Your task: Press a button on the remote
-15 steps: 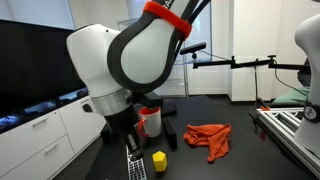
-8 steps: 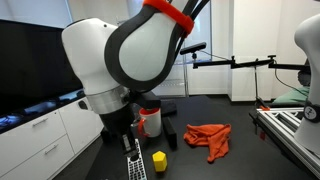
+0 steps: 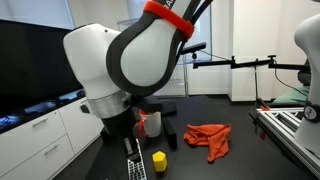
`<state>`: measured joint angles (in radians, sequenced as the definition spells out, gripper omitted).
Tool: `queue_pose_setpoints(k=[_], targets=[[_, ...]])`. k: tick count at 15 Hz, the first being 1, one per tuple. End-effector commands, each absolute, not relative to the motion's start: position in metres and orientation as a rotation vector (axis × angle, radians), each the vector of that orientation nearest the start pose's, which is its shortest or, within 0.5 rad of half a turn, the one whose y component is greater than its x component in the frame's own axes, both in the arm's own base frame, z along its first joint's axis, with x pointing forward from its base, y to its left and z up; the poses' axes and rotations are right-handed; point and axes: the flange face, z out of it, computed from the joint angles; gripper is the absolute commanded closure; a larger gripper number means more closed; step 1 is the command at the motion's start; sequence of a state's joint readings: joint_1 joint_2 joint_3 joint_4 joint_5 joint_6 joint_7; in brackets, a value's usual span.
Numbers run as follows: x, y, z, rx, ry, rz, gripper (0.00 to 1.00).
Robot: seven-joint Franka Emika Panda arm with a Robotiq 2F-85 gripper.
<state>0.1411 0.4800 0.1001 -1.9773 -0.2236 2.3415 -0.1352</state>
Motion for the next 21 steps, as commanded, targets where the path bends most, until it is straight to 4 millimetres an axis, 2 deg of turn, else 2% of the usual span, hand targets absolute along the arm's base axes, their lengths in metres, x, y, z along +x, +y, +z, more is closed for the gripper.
queue_pose_setpoints(k=[1, 4, 10, 18, 21], targets=[[0.585, 0.139, 0.215, -3.133, -0.855, 0.17, 0.99], [0.585, 0.139, 0.215, -3.133, -0.855, 0.17, 1.0], [0.587, 0.139, 0.193, -3.125, -0.847, 0.217, 1.0], [0.588, 0.139, 0.193, -3.119, -0.856, 0.217, 1.0], [0.587, 0.139, 0.199, -3.11, -0.871, 0.218, 1.0]])
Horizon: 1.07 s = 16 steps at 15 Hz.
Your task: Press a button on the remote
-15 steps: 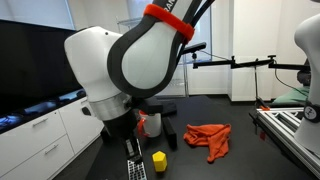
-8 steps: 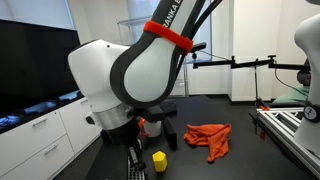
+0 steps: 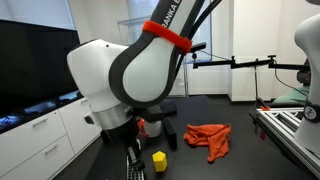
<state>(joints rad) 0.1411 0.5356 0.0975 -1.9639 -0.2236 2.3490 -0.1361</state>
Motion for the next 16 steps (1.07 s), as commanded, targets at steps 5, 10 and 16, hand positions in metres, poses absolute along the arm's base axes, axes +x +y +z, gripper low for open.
queue_pose_setpoints(k=[5, 10, 16], targets=[[0.587, 0.139, 0.205, -3.107, -0.88, 0.208, 1.0], [0.597, 0.141, 0.211, -3.107, -0.881, 0.17, 1.0], [0.605, 0.14, 0.211, -3.109, -0.885, 0.154, 1.0]])
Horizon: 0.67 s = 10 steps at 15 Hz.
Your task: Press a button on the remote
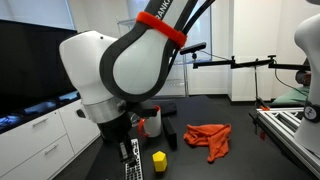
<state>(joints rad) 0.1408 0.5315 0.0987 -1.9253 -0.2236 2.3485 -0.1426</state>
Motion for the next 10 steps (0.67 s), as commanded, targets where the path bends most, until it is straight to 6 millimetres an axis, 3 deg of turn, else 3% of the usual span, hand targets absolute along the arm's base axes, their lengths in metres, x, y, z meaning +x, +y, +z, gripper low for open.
queue_pose_setpoints(k=[1, 10], targets=[[0.606, 0.139, 0.21, -3.11, -0.885, 0.156, 1.0], [0.617, 0.131, 0.199, -3.105, -0.881, 0.155, 1.0]])
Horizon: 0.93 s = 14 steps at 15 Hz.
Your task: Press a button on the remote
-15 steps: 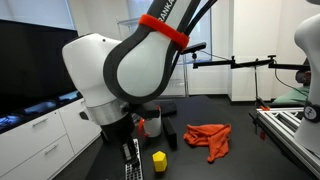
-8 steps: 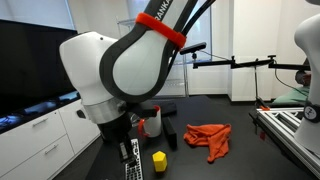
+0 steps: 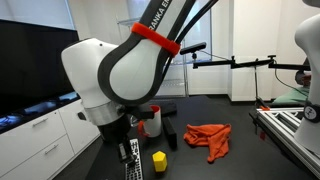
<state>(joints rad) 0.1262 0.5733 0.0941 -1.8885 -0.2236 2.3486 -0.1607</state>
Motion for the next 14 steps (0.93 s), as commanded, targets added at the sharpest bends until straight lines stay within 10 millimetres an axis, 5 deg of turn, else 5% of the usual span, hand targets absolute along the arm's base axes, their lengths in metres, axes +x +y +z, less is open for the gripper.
queue_pose_setpoints(k=[1, 14], targets=[[0.6185, 0.1308, 0.1982, -3.103, -0.883, 0.152, 1.0], [0.6161, 0.1275, 0.1947, -3.114, -0.877, 0.179, 1.0]])
